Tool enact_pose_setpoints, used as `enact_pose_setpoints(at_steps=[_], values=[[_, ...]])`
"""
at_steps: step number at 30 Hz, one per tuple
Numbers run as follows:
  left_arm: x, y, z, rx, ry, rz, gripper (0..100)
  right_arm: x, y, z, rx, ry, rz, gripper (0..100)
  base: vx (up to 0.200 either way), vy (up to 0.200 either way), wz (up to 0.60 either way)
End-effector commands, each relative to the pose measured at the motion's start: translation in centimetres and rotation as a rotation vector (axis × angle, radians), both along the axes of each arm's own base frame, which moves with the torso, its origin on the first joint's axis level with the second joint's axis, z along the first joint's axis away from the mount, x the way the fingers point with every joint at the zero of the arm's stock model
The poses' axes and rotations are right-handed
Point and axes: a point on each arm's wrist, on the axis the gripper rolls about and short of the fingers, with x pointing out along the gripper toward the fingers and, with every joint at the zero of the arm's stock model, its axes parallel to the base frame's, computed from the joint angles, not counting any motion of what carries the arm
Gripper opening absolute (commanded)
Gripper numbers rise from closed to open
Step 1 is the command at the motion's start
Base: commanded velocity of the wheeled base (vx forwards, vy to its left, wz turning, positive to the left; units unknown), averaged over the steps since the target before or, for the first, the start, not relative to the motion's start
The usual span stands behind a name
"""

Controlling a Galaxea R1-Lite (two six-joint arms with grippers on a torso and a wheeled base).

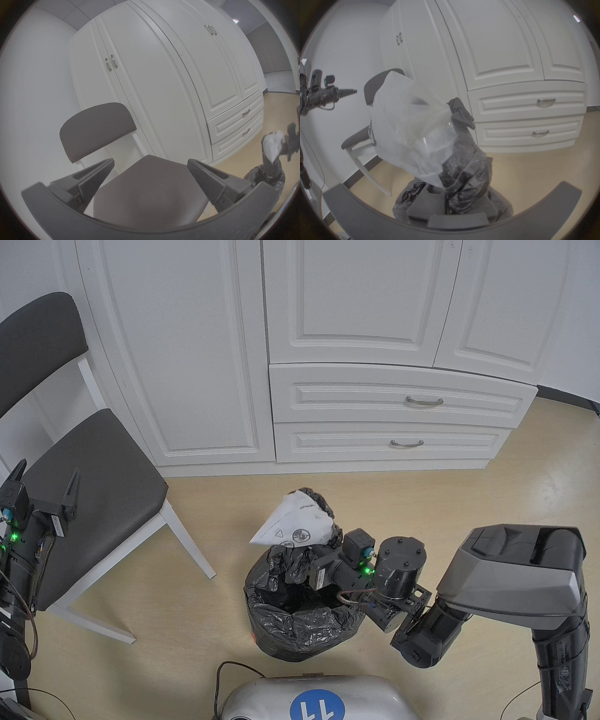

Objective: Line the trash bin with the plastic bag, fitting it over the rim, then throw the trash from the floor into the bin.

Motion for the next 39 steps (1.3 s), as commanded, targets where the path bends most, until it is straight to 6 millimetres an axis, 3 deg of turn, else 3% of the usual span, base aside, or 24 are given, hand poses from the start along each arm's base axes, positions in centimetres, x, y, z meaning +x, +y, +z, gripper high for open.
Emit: enact_pose_setpoints(at_steps=[1,8,16,26,32,33,39], values=[[0.2,0.1,-0.1,0.001,0.007,0.005,100,0.0,0.3,-3.8,-0.049,0.060,0.013,0,0.000,0.000,0.00],[0.2,0.1,-0.2,0.002,0.012,0.007,100,1.1,0.6,-7.4,-0.083,0.101,0.022,0,0.000,0.000,0.00],[0.2,0.1,-0.3,0.002,0.017,0.007,100,2.8,0.0,-10.0,-0.092,0.116,-0.011,0,0.000,0.000,0.00],[0.2,0.1,-0.5,0.006,0.028,0.006,100,3.3,-0.3,-11.9,-0.105,0.137,0.001,0,0.000,0.000,0.00],[0.2,0.1,-0.5,0.006,0.028,0.006,100,3.2,-0.4,-11.6,-0.103,0.140,0.018,0,0.000,0.000,0.00],[0.2,0.1,-0.5,0.006,0.028,0.006,100,3.2,-0.4,-11.4,-0.101,0.138,0.019,100,0.000,0.000,0.00],[0.2,0.0,-0.6,0.006,0.030,0.005,100,3.1,-0.2,-10.6,-0.050,0.151,0.025,100,0.000,0.000,0.00]])
